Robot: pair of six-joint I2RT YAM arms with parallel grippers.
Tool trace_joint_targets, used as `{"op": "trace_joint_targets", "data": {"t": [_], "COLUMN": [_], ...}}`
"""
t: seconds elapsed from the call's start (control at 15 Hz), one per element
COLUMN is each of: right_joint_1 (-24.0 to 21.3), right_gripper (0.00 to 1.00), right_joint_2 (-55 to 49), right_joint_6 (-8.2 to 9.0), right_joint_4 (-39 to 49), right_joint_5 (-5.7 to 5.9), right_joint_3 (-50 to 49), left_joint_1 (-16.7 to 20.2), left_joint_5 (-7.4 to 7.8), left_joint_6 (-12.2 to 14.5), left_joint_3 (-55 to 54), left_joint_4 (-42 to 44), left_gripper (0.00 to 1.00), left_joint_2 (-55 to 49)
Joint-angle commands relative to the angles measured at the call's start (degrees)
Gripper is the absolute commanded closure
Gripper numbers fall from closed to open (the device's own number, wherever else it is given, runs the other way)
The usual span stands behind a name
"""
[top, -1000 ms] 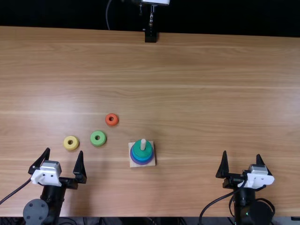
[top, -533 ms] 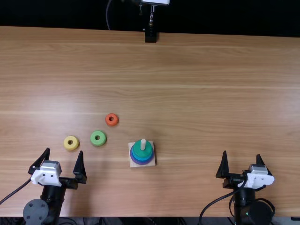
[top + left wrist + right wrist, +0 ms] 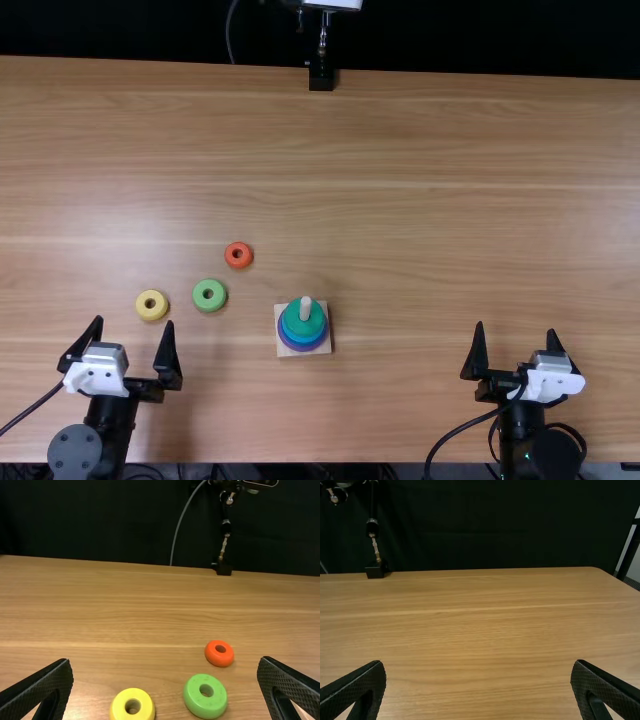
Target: Build the Hanoi tower: stack the rings onto the peg from bottom to top in this color order: purple, dark blue, light blue, dark green, light green, yellow, orange.
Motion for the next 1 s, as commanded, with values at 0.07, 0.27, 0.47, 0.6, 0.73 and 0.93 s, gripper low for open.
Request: {"op": "trace_joint_targets", "data": {"t": [0.07, 0.27, 0.47, 0.6, 0.73, 0.93], "right_joint_1": [-0.6, -0.6, -0.6, -0.6, -0.6, -0.6], "right_gripper": [0.00, 0.00, 0.00, 0.00, 0.00, 0.00], "right_joint_2": [-0.7, -0.7, -0.7, -0.7, -0.7, -0.7], "right_joint_6": [0.61, 0.61, 0.61, 0.72, 0.61, 0.61], "right_joint_4": [-1.4, -1.4, -1.4, -1.4, -1.4, -1.4], "right_joint_5": [-0.04, -0.04, -0.04, -0.04, -0.04, -0.04], "right_joint_3": [-0.6, -0.6, -0.6, -0.6, -0.6, -0.6], "left_joint_1": [-0.4, -1.4, -2.7, -7.1, -9.6, -9.6], "left_joint_5": [1.46, 2.30, 3.78, 3.78, 3.14, 3.46], "left_joint_6": [0.5, 0.5, 0.0, 0.5, 0.4, 0.4], "left_joint_3": [4.5, 18.1, 30.3, 37.8, 43.2, 45.4], "left_joint_4": [1.1, 2.5, 0.6, -7.1, -12.2, -13.9], "left_gripper": [0.00, 0.00, 0.00, 0.00, 0.00, 0.00], "left_joint_2": [7.5, 25.0, 41.4, 49.7, 57.5, 66.2]}}
